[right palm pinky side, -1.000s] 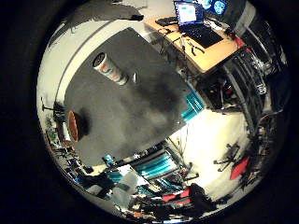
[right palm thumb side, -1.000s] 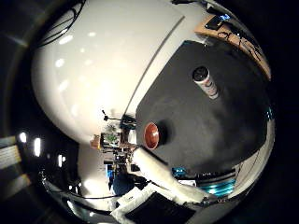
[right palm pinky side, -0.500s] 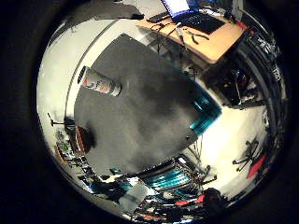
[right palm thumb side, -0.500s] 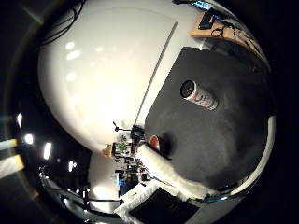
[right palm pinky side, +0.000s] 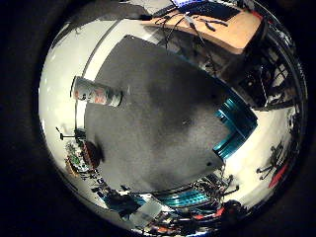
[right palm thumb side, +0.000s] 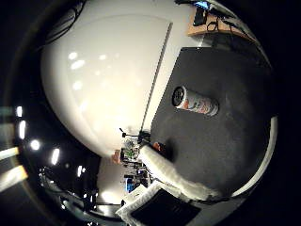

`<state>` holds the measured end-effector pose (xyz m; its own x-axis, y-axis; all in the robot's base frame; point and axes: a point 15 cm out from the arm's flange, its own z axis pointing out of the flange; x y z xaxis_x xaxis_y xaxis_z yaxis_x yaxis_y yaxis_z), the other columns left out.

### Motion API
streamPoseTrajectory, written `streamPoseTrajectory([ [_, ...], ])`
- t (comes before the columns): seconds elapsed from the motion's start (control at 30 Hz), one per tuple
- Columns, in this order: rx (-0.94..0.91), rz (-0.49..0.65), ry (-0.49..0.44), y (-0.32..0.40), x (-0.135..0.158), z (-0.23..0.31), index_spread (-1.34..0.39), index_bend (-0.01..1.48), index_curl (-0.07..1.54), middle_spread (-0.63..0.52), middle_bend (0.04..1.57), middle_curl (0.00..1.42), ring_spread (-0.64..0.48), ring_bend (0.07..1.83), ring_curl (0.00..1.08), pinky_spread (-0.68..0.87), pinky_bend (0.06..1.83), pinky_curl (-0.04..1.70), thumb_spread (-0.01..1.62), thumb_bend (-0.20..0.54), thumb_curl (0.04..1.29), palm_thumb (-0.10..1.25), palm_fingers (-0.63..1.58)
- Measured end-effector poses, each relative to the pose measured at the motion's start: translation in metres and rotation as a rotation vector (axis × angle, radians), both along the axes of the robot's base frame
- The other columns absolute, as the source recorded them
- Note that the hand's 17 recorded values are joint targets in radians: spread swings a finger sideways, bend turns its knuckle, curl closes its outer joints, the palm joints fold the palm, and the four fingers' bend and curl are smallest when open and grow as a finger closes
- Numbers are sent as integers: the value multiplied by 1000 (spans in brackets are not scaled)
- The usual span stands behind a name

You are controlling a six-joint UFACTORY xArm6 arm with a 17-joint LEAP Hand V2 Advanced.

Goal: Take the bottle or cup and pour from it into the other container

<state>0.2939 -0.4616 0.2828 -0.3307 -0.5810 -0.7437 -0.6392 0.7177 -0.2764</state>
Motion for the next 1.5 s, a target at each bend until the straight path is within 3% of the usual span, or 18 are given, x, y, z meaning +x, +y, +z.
streamPoseTrajectory([
  [0.63,19,-24,-23,-9,35,-42,-195,168,302,39,379,348,140,700,180,452,950,-7,1062,-24,290,426,218],
  [0.93,11,-6,-74,-1,59,-34,-192,168,308,29,373,352,140,699,177,454,937,-7,1065,-24,288,443,228],
  [1.33,34,33,-103,20,70,-50,-198,168,308,23,367,355,133,695,179,454,931,-7,999,-30,278,345,231],
  [1.5,57,21,-155,26,75,-54,-198,166,308,23,366,356,126,696,178,455,930,-7,989,-28,283,340,233],
])
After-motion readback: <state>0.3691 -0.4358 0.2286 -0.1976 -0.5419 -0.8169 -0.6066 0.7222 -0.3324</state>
